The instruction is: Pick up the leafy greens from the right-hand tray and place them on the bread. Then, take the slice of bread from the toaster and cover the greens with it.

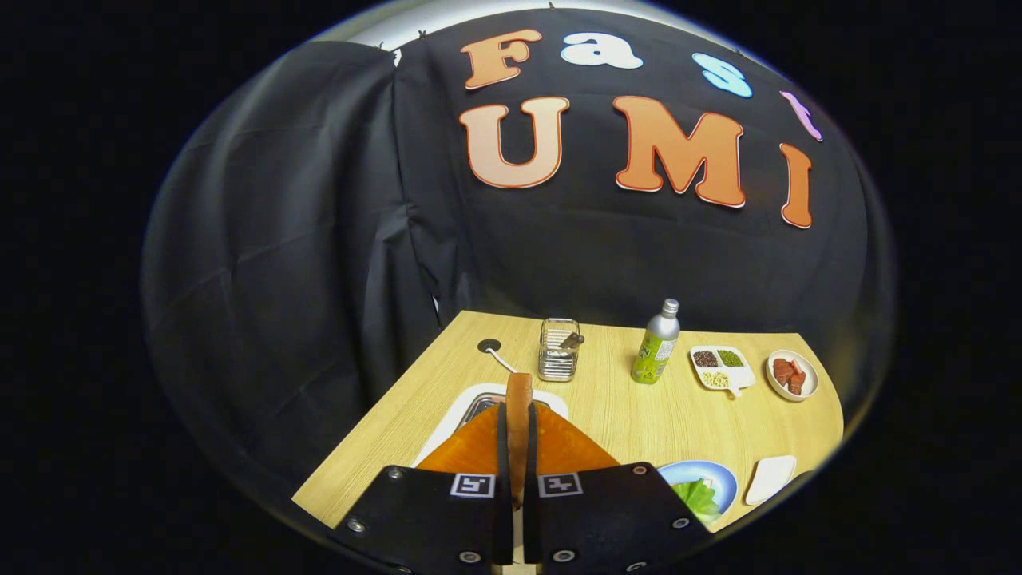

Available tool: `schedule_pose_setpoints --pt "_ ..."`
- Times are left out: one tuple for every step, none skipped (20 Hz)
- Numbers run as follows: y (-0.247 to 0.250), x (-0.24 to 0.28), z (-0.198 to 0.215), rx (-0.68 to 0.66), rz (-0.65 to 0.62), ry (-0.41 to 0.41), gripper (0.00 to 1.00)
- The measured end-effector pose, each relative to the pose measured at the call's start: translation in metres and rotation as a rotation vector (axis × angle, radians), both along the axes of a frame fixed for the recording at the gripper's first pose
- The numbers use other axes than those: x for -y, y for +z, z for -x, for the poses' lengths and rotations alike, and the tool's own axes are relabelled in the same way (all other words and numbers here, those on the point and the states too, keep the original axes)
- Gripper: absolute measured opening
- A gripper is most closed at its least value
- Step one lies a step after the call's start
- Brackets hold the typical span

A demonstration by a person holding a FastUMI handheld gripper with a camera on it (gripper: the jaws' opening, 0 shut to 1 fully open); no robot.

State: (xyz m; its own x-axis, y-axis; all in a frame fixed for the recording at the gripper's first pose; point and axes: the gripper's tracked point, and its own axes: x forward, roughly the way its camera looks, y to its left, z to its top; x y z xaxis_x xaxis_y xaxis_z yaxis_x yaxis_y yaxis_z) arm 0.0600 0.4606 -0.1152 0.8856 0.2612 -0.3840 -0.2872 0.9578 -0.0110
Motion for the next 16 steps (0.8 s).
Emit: schedule_pose_setpoints --pt "0.006 0.000 0.001 0.010 -0.007 0.003 0.05" --pt "0.012 0.002 0.001 0.020 -0.014 0.004 0.05" --pt "0.019 0.002 0.002 0.028 -0.020 0.008 0.05" --pt "0.026 0.004 0.003 0.040 -0.026 0.010 0.05" --pt "0.031 0.006 0.004 0.048 -0.027 0.012 0.06" --pt "0.034 0.009 0.005 0.056 -0.030 0.014 0.05" --pt "0.038 0.012 0.005 0.062 -0.034 0.015 0.05" --pt "0.040 0.017 0.006 0.065 -0.037 0.013 0.05" --pt "0.041 0.022 0.006 0.067 -0.038 0.010 0.05" --pt "0.042 0.028 0.007 0.070 -0.039 0.006 0.05" --pt "0.042 0.034 0.007 0.069 -0.037 0.000 0.05" --pt "0.039 0.042 0.008 0.065 -0.035 -0.006 0.05" --pt "0.038 0.049 0.008 0.064 -0.034 -0.014 0.05" --pt "0.036 0.058 0.008 0.065 -0.030 -0.022 0.05" --pt "0.035 0.066 0.008 0.064 -0.026 -0.028 0.05" --pt "0.033 0.073 0.010 0.060 -0.025 -0.034 0.05"
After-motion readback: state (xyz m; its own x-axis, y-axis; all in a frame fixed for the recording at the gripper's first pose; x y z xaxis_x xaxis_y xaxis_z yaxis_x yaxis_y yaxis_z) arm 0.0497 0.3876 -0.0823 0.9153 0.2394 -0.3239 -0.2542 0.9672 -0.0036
